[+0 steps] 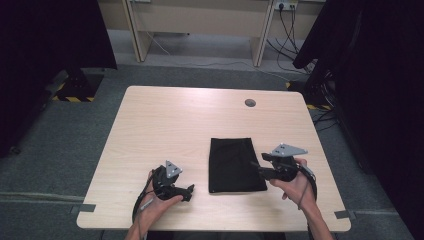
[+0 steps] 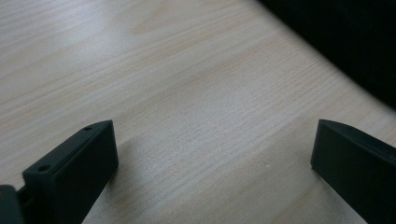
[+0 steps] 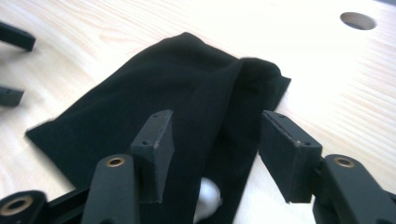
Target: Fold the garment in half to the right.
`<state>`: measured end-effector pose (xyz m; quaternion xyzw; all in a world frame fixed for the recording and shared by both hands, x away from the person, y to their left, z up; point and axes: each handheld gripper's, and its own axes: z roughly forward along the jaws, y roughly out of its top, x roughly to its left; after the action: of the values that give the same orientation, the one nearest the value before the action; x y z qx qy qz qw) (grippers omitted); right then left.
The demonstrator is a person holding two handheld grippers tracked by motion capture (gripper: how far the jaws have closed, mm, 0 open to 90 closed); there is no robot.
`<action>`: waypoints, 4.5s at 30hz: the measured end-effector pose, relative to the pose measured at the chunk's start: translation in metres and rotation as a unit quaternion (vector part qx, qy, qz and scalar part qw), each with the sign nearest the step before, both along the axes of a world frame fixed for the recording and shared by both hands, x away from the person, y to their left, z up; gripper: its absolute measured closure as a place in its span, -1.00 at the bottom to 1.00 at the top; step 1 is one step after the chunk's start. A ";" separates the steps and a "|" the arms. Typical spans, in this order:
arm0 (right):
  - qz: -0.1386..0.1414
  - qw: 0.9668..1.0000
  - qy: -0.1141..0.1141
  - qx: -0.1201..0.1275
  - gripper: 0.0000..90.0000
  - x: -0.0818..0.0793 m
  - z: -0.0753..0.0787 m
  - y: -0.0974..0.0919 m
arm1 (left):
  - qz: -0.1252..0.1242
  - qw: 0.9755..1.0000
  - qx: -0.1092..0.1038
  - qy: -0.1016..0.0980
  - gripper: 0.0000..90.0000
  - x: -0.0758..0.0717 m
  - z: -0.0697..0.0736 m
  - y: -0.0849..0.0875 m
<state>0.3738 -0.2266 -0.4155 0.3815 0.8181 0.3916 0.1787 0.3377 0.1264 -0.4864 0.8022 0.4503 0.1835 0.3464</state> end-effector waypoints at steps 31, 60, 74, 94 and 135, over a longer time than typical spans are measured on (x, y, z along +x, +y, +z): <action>-0.071 0.995 0.044 -0.045 0.00 0.049 -0.026 -0.020 | 0.000 1.000 0.000 0.000 -1.00 0.000 0.000 0.000; 0.035 0.998 0.048 -0.022 -0.25 0.024 -0.056 0.015 | 0.012 1.000 -0.001 0.001 -1.00 -0.007 0.000 0.014; 0.041 0.998 0.048 -0.027 -0.25 0.045 -0.056 0.046 | 0.012 1.000 0.000 0.001 -1.00 -0.007 0.000 0.014; 0.041 0.998 0.044 -0.020 -0.26 0.062 -0.057 0.073 | 0.013 1.000 0.000 0.001 -1.00 -0.007 0.000 0.014; 0.036 0.998 0.039 0.024 -0.42 0.028 -0.043 0.017 | 0.013 1.000 0.000 0.001 -1.00 -0.007 0.000 0.014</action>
<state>0.4015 -0.2098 -0.4583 0.3715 0.8279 0.4018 0.1231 0.3312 0.1400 -0.4866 0.7965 0.4610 0.1870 0.3438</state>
